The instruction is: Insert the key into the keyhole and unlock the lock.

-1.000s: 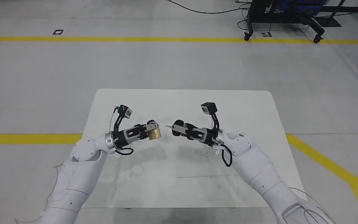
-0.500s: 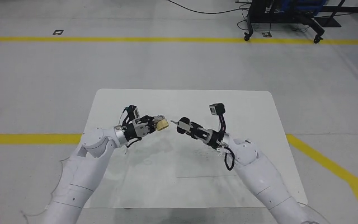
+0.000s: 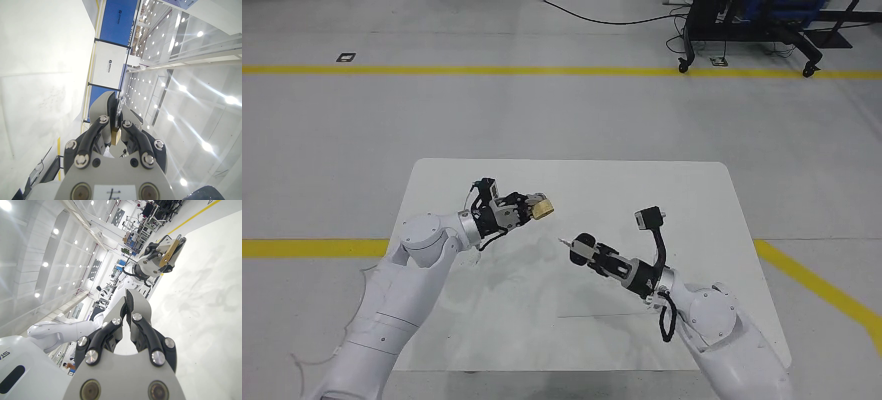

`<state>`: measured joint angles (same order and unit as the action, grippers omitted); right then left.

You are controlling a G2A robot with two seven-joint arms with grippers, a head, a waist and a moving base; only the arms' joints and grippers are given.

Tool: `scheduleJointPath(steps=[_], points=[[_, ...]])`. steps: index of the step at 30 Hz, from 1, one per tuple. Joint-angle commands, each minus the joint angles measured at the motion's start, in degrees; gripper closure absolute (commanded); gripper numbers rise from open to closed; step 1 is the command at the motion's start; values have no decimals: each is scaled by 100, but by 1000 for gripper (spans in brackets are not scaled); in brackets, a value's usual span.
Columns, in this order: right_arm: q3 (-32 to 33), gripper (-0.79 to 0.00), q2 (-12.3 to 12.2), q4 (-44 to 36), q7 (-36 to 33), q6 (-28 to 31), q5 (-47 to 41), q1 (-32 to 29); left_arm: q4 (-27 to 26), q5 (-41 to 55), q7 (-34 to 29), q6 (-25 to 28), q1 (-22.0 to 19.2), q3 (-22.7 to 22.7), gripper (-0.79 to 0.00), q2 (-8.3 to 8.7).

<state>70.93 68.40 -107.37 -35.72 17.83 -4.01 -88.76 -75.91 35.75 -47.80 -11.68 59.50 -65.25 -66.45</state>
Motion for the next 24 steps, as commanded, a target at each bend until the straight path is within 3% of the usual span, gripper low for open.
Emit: scheduleJointPath(steps=[1,6,9,12,19,24], points=[[0,0,0,0,1,0,1,0,0,0,0,0,0,0,0,0],[24,0,-1,28,67,-51,85,5,-124,-306,395,-183,78,14,0,17],[-179,0,34,-179,1120,-1103,1520,-41,-379,-112,378,-255,123,1,0,5],[-503,0,96,-289,1599,-1850,1806,-45,-328,-105,464,-453,114,119,0,-20],[-1050,0,223,-405,2286,-2971,2210,108,-152,15,681,-580,12,283,0,-90],[-1253,0,284,-459,2469,-3322,2351,235,-154,-68,844,-553,18,282,0,-99]])
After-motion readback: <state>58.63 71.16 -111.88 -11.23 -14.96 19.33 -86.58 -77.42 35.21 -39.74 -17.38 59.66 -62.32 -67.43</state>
